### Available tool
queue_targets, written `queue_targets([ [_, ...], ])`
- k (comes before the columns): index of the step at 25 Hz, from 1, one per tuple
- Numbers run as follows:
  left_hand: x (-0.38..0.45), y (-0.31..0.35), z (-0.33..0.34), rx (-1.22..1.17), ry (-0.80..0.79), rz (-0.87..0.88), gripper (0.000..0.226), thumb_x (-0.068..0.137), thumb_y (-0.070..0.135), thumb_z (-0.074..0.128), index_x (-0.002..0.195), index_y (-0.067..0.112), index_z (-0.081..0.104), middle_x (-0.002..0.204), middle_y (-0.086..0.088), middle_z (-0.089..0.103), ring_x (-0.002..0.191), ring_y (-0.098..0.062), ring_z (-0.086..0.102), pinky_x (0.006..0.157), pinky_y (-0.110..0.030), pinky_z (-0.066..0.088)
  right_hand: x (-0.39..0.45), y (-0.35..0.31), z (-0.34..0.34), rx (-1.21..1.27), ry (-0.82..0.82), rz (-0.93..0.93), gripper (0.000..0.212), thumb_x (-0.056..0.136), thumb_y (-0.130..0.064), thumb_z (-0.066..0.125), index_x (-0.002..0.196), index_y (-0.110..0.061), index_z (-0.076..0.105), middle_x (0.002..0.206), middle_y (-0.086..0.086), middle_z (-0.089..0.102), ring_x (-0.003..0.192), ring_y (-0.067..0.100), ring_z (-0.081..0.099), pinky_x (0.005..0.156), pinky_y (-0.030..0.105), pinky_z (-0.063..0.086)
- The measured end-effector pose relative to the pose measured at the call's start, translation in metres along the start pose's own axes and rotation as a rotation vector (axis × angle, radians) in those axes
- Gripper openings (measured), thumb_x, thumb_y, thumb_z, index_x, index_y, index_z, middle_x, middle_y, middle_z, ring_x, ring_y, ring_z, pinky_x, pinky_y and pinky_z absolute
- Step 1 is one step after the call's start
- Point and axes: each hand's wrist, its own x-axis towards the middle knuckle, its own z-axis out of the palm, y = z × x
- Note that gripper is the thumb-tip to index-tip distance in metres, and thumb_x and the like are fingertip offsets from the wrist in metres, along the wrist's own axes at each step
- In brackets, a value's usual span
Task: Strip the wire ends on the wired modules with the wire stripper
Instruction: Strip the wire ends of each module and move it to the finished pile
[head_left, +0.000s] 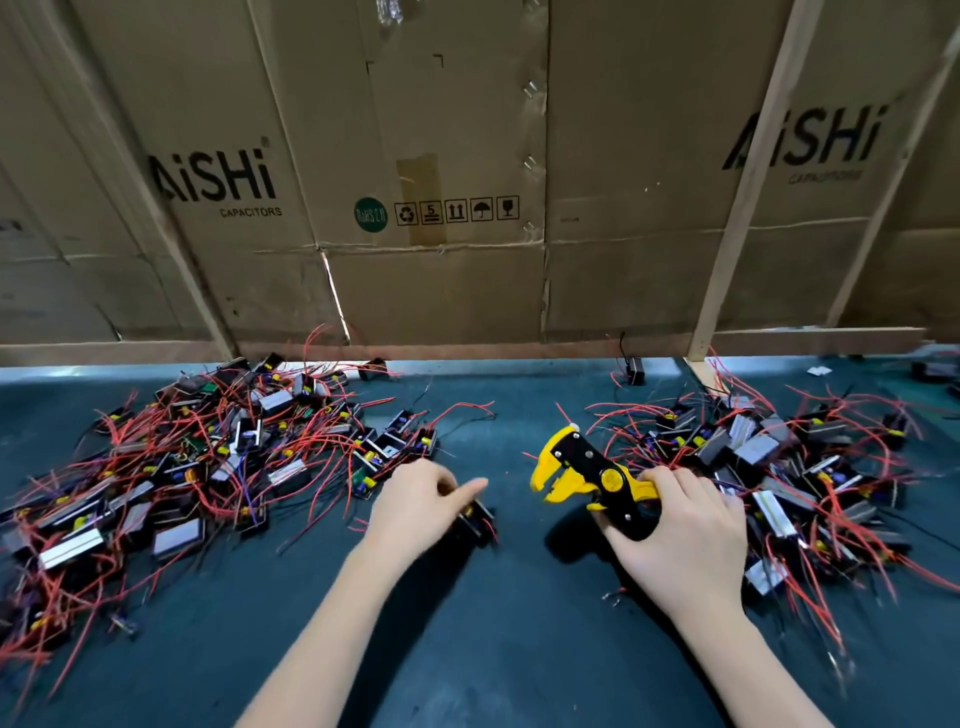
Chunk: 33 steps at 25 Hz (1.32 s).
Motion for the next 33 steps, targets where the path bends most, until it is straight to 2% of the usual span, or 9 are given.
queue_targets([
  [2, -0.009, -0.001, 0.014, 0.141, 0.163, -0.02, 0.04, 0.088, 0.061, 0.057, 0.081, 0.022, 0.062, 0.083, 0.002, 0.066, 0.088, -0.021, 0.062, 0.074, -0.033, 0.049, -0.002, 0.001, -0.001, -0.017, 0.002, 0.001, 0.056, 0.064, -0.063, 0.057, 0.086, -0.012, 0.067, 0.077, 0.002, 0.062, 0.075, 0.032, 0.06, 0.07, 0.039, 0.036],
  [4, -0.011, -0.005, 0.015, 0.051, 0.282, 0.165, 0.028, 0.089, 0.042, 0.066, 0.104, 0.019, 0.062, 0.104, 0.004, 0.062, 0.103, -0.019, 0.056, 0.087, -0.036, 0.048, -0.002, 0.003, -0.002, -0.038, 0.013, -0.002, 0.054, 0.061, -0.06, 0.064, 0.086, -0.012, 0.067, 0.077, 0.003, 0.061, 0.074, 0.032, 0.059, 0.069, 0.04, 0.036],
  [5, -0.011, -0.009, 0.013, -0.065, 0.296, 0.281, 0.022, 0.089, 0.027, 0.068, 0.108, 0.017, 0.064, 0.107, 0.006, 0.062, 0.106, -0.017, 0.056, 0.091, -0.036, 0.046, -0.002, 0.003, -0.002, -0.047, 0.019, -0.001, 0.053, 0.06, -0.059, 0.066, 0.085, -0.012, 0.067, 0.077, 0.003, 0.06, 0.074, 0.032, 0.058, 0.069, 0.04, 0.036],
  [6, -0.011, -0.013, 0.008, -0.2, 0.26, 0.372, 0.018, 0.088, 0.012, 0.068, 0.105, 0.018, 0.067, 0.106, 0.01, 0.065, 0.106, -0.013, 0.057, 0.093, -0.034, 0.045, -0.002, 0.003, -0.001, -0.053, 0.027, -0.002, 0.052, 0.061, -0.058, 0.066, 0.085, -0.012, 0.066, 0.076, 0.003, 0.06, 0.074, 0.033, 0.058, 0.069, 0.04, 0.036],
  [8, -0.016, -0.021, -0.002, -0.329, 0.075, 0.451, 0.032, 0.082, -0.003, 0.065, 0.095, 0.026, 0.073, 0.098, 0.018, 0.068, 0.105, -0.006, 0.059, 0.092, -0.029, 0.045, -0.001, 0.003, -0.001, -0.059, 0.044, -0.004, 0.052, 0.064, -0.061, 0.061, 0.084, -0.013, 0.066, 0.076, 0.003, 0.059, 0.073, 0.033, 0.057, 0.069, 0.04, 0.034],
  [11, -0.016, -0.025, -0.003, -0.27, -0.023, 0.529, 0.027, 0.077, 0.0, 0.073, 0.086, 0.025, 0.077, 0.091, 0.016, 0.071, 0.097, -0.007, 0.062, 0.089, -0.025, 0.047, -0.003, 0.003, -0.001, -0.07, 0.05, -0.016, 0.052, 0.066, -0.061, 0.059, 0.084, -0.013, 0.065, 0.076, 0.003, 0.059, 0.073, 0.032, 0.055, 0.07, 0.04, 0.032],
  [16, -0.017, -0.009, 0.015, -0.354, 0.128, 0.481, 0.019, 0.075, 0.003, 0.08, 0.076, 0.021, 0.077, 0.077, 0.009, 0.067, 0.071, -0.01, 0.058, 0.071, -0.022, 0.046, -0.004, 0.002, 0.001, -0.17, 0.034, -0.06, 0.053, 0.055, -0.052, 0.081, 0.084, -0.011, 0.064, 0.078, 0.006, 0.058, 0.074, 0.032, 0.053, 0.071, 0.04, 0.032],
  [25, -0.023, 0.01, 0.037, -0.274, 0.186, 0.503, 0.008, 0.09, 0.006, 0.064, 0.088, 0.014, 0.062, 0.082, 0.007, 0.057, 0.077, -0.011, 0.052, 0.068, -0.012, 0.038, -0.005, -0.005, 0.002, -0.271, 0.01, -0.055, 0.058, 0.047, -0.047, 0.088, 0.081, -0.009, 0.061, 0.077, 0.009, 0.057, 0.076, 0.032, 0.052, 0.071, 0.041, 0.032],
  [33, -0.024, 0.014, 0.041, -0.3, 0.138, 0.566, 0.008, 0.091, 0.009, 0.064, 0.089, 0.017, 0.061, 0.084, 0.007, 0.058, 0.074, -0.012, 0.053, 0.07, -0.02, 0.042, -0.004, -0.008, 0.004, -0.283, 0.012, -0.029, 0.052, 0.05, -0.043, 0.086, 0.08, -0.009, 0.061, 0.077, 0.009, 0.059, 0.077, 0.032, 0.052, 0.071, 0.041, 0.033],
])
